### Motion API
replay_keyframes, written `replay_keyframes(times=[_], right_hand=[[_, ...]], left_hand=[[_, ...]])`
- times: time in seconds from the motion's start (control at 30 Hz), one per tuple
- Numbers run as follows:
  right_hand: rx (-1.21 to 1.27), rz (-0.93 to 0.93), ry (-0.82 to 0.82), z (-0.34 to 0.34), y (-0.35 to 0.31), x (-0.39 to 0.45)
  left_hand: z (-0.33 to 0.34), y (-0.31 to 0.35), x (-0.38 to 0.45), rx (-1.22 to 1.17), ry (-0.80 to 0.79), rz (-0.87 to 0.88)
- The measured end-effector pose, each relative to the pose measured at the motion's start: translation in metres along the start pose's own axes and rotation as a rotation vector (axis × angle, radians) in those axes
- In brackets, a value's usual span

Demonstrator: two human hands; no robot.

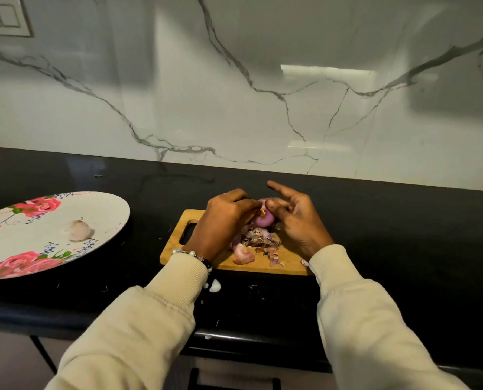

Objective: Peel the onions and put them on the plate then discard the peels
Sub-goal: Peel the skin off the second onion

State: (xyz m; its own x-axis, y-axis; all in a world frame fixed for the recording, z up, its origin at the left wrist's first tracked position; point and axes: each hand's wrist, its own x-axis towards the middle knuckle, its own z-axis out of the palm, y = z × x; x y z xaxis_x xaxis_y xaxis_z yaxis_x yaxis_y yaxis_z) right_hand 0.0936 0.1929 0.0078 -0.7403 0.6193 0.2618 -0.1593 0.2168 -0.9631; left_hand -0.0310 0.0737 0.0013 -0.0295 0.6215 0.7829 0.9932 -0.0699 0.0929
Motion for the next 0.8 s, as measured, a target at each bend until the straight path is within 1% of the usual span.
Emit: replay_keyframes(times=[0.13,0.27,0.37,0.43,0.5,0.57,0.67,0.8], right_hand=[[-0.041,0.011,-0.001,0.0011,0.0007,-0.0002],[-0.076,-0.014,-0.001,-0.0001,0.0016,0.0007],[-0.097,-0.032,-0.016,0.0014,-0.0011,-0.0027],[-0.097,-0.043,-0.028,0.0036,-0.0033,-0.0055],[-0.06,-0.037,-0.015,0.0046,-0.0031,-0.0045],[-0.012,-0.02,0.018,0.0035,-0.0015,-0.0011],[0.015,-0.003,0.045,0.0008,0.0023,0.0028],[-0.039,-0.012,0.014,0.001,0.0038,0.0026]], left_hand=[[0.0009,0.0008,0.0006,0.008,0.024,0.03],[0.0037,0.0029,0.0004,0.1,0.02,0.085],[0.0045,0.003,-0.0007,0.171,-0.006,0.073],[0.0049,0.0027,-0.0008,0.188,0.007,0.06],[0.0036,0.0038,0.0002,0.162,0.044,0.049],[0.0024,0.0053,0.0,0.088,0.062,0.036],[0.0006,0.0044,-0.0004,-0.006,0.03,0.02],[-0.0002,0.0026,-0.0011,-0.018,-0.021,0.021]])
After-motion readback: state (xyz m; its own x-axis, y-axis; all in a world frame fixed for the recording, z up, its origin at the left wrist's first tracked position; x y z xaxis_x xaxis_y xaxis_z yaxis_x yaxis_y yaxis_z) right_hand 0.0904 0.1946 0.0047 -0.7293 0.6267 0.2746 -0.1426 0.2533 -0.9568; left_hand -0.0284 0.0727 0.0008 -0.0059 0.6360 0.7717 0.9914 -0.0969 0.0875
